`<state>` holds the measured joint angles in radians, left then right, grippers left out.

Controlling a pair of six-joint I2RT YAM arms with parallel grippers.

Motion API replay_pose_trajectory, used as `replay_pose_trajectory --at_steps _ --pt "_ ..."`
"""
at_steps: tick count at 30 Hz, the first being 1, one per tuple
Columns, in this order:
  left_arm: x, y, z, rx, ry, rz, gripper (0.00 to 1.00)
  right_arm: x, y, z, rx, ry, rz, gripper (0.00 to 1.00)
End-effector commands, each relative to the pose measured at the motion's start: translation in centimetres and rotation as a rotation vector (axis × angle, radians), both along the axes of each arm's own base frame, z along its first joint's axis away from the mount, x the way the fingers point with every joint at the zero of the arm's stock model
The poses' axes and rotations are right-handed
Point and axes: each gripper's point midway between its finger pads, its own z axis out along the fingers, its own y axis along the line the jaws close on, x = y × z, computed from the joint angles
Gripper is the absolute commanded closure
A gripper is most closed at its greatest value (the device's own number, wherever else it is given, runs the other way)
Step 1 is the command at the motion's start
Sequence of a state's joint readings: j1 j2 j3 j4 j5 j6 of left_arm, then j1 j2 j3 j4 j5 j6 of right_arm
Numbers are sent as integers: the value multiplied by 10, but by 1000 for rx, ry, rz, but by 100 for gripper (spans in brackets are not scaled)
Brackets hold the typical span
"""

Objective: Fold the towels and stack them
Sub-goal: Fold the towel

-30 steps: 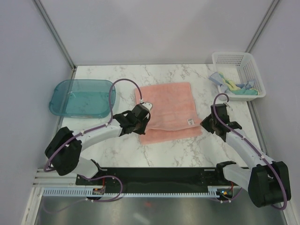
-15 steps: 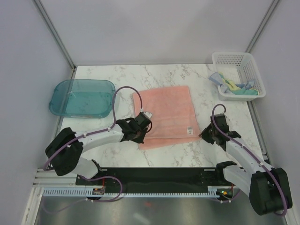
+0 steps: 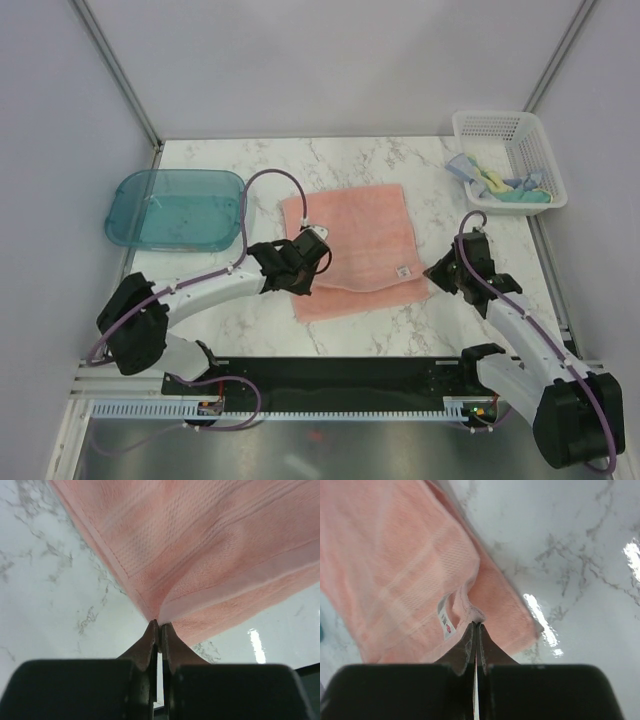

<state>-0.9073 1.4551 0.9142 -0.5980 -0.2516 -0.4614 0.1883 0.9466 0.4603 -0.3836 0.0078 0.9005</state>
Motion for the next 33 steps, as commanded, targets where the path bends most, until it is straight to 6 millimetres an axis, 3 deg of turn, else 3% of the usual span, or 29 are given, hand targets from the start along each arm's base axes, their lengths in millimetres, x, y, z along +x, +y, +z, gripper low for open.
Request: replay_pose_trajectory --at_steps 1,3,5,7,10,11,14,19,23,29,30,31,33 --pt "18 -7 69 -61 -119 42 98 18 3 48 -2 -111 22 100" --pt "16 -9 88 -97 -129 36 98 17 4 61 5 -124 32 100" --pt "6 -6 89 -102 -100 33 98 14 4 70 1 -142 39 100" --pt "-6 1 77 -99 -66 36 98 7 2 69 -8 -130 47 100" --pt "-23 12 45 -78 -4 51 98 -7 -1 55 -12 -107 47 100" --pt "-29 13 31 -79 12 57 98 -15 -2 41 -11 -85 40 100" --pt "-44 4 13 -131 50 39 98 -30 3 14 29 -37 55 100" --pt "-62 3 -20 -114 118 41 98 -40 7 -10 62 -20 62 100" --pt "-68 -1 -35 -78 147 22 98 -47 5 -28 57 6 54 100" --pt "-75 -7 -37 -72 150 5 98 -47 9 -31 79 0 60 100" --pt "-76 -8 -36 -77 152 2 97 -47 8 -31 75 3 59 100" --pt "-77 -9 -34 -79 152 0 84 -47 7 -32 71 4 56 100" --pt "-77 -11 -29 -98 144 -3 68 -46 6 -32 65 3 54 100"
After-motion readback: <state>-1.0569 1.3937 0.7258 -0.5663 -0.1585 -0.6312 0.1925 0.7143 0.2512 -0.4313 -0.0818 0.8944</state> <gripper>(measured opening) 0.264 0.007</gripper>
